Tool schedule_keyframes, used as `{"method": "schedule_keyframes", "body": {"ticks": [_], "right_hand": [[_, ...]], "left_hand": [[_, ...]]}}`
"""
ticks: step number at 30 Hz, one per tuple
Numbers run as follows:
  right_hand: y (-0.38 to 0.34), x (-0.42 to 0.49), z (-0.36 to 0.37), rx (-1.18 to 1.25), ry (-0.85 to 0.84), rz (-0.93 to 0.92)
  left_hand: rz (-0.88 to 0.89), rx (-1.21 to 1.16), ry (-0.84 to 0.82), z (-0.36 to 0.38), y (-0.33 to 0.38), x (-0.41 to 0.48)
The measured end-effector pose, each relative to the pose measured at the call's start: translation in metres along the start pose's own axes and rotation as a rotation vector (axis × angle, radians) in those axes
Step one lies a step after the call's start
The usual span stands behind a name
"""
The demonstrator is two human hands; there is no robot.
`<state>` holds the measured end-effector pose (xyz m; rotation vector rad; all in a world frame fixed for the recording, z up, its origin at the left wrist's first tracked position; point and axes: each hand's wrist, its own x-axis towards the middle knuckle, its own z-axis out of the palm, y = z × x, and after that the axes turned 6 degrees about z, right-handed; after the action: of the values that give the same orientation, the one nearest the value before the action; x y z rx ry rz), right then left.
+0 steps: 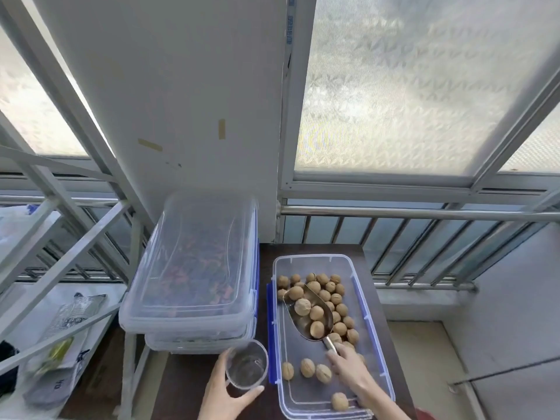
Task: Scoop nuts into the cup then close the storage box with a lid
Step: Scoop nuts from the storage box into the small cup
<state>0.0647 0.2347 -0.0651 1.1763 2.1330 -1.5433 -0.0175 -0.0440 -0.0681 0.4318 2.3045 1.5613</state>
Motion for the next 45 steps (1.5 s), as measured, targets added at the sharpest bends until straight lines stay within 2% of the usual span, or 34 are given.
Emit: {"method": "schedule_keyframes", "body": {"ticks": [3,8,15,25,31,34,37,41,45], "right_hand": [[-0.003,-0.025,-0.03,-0.093,-0.026,-0.067],[-0.02,-0.08,-0.074,-0.199,-0.15,-0.099],[-0.056,-0.128,-0.073,-0.508,-0.25,-0.097],[-0.132,-0.166,-0.058,-1.02,-0.172,-0.119],[-0.149,-0.167,-0.057,-1.118,-0.139,-0.093],[-0.146,-0.167,-0.065,-1.073,-0.145,-0.097],[-0.128,-0.165,-0.09,-0.838,-0.23,-0.033],[-0.081,-0.145,-0.12,-0.536,-0.215,0.144],[-0.044,-0.12,-0.118,-0.511,-0.241,0.347]], "left_hand": [[0.046,0.03,0.055,-0.001,0.006,-0.002],[0.097,0.037,0.043,-0.004,0.028,-0.009],[0.198,0.093,0.033,-0.004,0.058,-0.021],[0.259,0.27,-0.031,-0.008,0.078,-0.031],[0.248,0.239,-0.035,-0.005,0.07,-0.028],[0.188,0.172,-0.016,-0.004,0.062,-0.027],[0.129,0.1,0.004,-0.005,0.052,-0.024],[0.058,0.032,0.025,-0.006,0.041,-0.023],[0.003,0.005,0.046,-0.004,0.029,-0.02]]}}
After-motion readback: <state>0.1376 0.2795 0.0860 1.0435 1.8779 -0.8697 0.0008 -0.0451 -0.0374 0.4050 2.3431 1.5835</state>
